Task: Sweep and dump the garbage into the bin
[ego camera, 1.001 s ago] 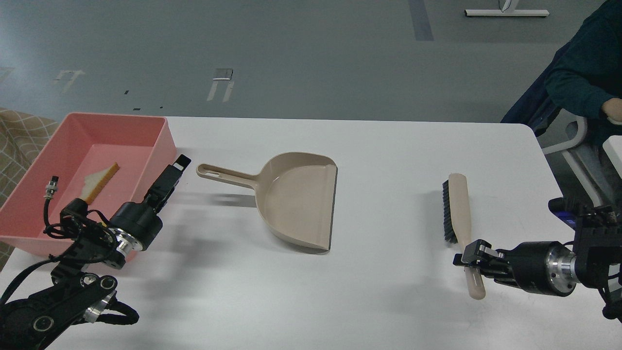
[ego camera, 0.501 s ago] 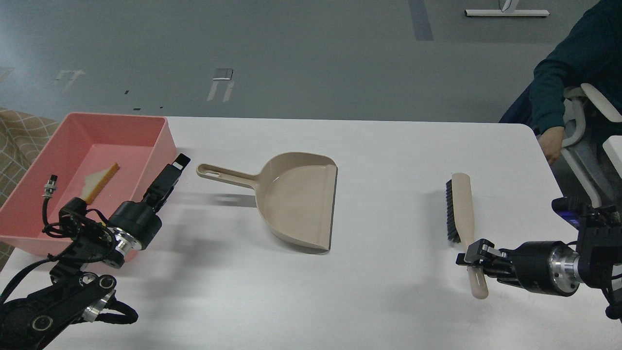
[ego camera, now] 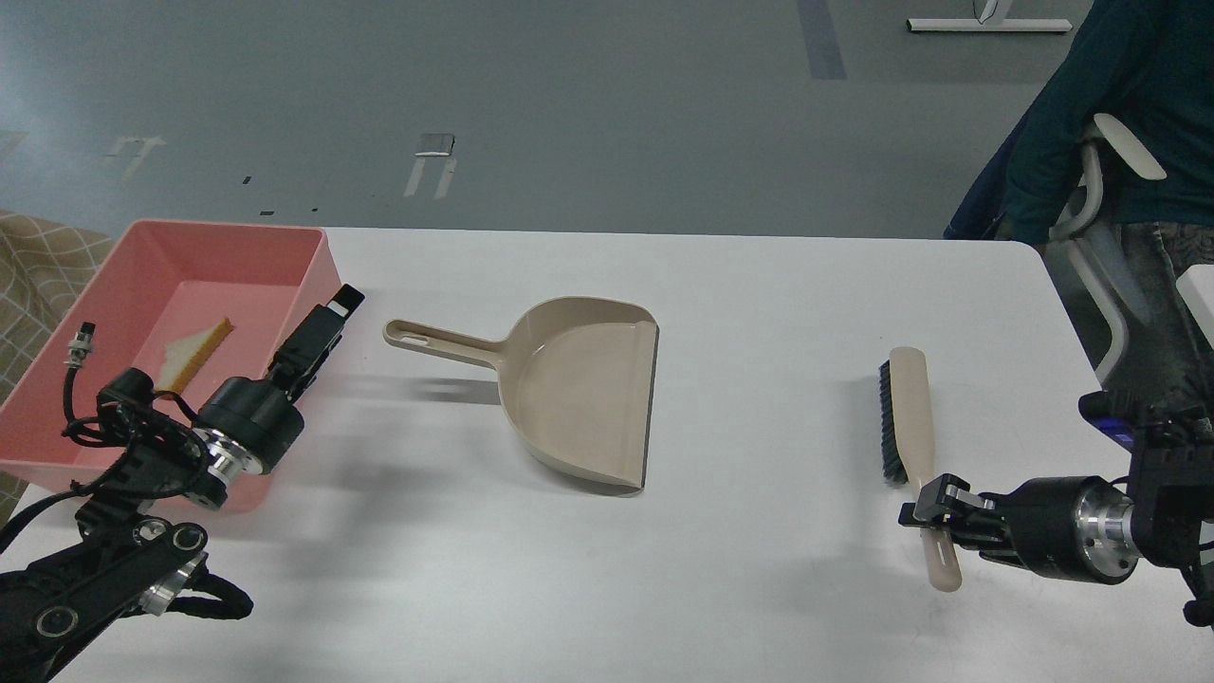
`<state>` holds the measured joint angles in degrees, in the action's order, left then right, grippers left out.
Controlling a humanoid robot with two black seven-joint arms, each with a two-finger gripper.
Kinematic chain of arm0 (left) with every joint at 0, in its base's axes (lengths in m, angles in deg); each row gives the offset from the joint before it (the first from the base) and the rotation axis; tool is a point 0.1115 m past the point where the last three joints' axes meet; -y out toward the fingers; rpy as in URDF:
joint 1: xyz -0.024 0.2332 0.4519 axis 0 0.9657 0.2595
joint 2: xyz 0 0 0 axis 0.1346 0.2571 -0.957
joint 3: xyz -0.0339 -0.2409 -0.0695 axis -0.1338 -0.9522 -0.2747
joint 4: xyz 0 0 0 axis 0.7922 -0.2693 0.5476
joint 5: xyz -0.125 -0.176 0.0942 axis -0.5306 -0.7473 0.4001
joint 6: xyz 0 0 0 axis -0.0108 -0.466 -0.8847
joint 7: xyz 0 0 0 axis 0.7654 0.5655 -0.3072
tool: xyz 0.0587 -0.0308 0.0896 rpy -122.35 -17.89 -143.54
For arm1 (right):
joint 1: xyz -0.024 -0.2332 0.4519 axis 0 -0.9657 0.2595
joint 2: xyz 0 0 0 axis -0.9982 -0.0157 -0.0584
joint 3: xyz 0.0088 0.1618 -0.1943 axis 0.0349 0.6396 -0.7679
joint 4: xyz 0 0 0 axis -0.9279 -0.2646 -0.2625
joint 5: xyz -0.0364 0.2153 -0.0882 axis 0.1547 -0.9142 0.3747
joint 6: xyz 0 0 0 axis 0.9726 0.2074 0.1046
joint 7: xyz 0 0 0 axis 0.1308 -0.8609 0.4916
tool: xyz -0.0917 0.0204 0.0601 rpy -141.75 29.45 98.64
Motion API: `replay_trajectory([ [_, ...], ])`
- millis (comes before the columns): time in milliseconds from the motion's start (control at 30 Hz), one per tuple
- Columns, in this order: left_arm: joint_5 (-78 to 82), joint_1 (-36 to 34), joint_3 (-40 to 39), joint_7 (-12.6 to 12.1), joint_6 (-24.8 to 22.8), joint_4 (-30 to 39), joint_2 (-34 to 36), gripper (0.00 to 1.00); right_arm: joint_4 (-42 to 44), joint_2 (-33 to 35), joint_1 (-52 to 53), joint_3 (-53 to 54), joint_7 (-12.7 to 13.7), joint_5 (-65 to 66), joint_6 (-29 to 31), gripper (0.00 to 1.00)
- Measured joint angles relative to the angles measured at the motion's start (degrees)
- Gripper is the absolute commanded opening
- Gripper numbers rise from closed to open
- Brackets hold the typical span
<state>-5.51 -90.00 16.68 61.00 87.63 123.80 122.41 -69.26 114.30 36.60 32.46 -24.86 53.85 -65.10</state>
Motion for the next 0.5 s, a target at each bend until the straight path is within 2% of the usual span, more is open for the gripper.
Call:
replay_trajectory([
  [33, 0.00, 0.00, -0.23, 0.00, -0.13, 0.08, 0.15, 0.97, 0.00, 0.00, -0.03, 0.02, 0.03, -0.01, 0.06, 0.00],
  [67, 0.00, 0.00, -0.45, 0.00, -0.24, 0.17, 0.29, 0.97, 0.00, 0.00, -0.08, 0.03, 0.04, -0.02, 0.11, 0.19],
  [134, 0.00, 0.00, -0.77, 0.00, -0.41, 0.26, 0.44, 0.97, 0.00, 0.00, -0.19, 0.09, 0.04, -0.02, 0.14, 0.35],
  [401, 0.00, 0.09, -1.12, 0.00, -0.50, 0.31, 0.50, 0.97, 0.00, 0.00, -0.25, 0.31, 0.05, -0.03, -0.01, 0.54],
  [501, -0.05, 0.09, -1.78, 0.00, -0.63, 0.38, 0.50, 0.97, 0.00, 0.02, -0.25, 0.31, 0.05, -0.05, -0.01, 0.69],
])
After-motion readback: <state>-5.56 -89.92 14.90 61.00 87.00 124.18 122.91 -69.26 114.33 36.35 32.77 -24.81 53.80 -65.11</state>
